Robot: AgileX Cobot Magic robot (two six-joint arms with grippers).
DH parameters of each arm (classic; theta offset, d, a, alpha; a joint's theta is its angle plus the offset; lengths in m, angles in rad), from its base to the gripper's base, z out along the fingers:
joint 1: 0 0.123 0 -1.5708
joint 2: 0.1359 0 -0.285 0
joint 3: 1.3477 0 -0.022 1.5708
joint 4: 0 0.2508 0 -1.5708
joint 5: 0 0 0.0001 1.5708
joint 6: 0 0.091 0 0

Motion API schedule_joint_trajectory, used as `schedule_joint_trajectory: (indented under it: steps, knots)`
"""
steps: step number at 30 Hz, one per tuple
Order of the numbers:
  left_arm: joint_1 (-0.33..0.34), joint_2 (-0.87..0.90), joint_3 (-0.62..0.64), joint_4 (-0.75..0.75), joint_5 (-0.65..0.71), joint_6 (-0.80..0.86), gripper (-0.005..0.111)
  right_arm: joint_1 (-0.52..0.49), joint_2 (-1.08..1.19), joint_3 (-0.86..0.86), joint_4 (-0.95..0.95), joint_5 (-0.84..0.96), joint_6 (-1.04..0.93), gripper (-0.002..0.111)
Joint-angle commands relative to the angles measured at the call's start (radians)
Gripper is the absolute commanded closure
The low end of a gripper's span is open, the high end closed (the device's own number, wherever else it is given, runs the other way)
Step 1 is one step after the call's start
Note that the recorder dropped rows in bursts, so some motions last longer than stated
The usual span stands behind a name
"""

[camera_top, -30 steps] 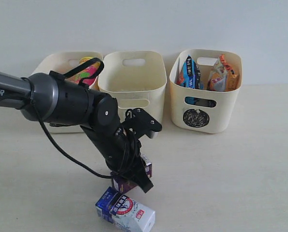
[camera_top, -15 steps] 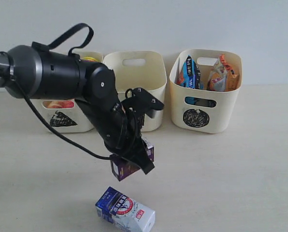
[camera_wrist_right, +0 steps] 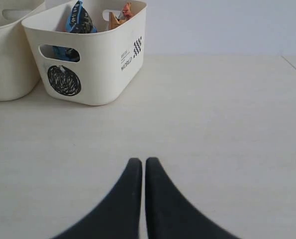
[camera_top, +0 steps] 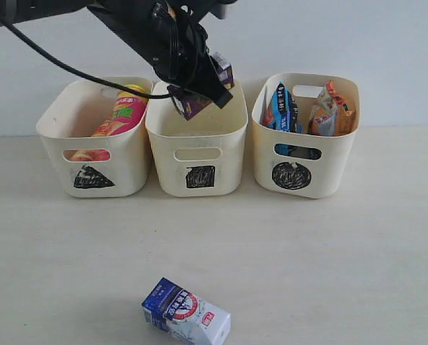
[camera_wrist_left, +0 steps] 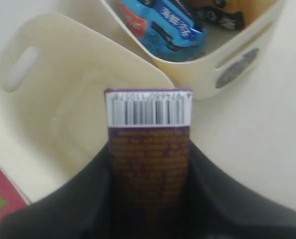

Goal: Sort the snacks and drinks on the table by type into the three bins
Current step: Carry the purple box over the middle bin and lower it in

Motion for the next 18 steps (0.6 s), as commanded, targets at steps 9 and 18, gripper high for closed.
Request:
schedule_joint_trajectory:
  steps: [9, 18]
  knots:
    - [0.087, 0.250, -0.257, 0.000, -0.029, -0.033, 0.102, 0.000, -0.006, 0.004, 0.001, -0.009, 0.000, 0.108]
    - [0.091, 0.344, -0.342, 0.000, 0.004, -0.043, 0.065, 0.000, -0.006, 0.004, 0.001, -0.009, 0.000, 0.108]
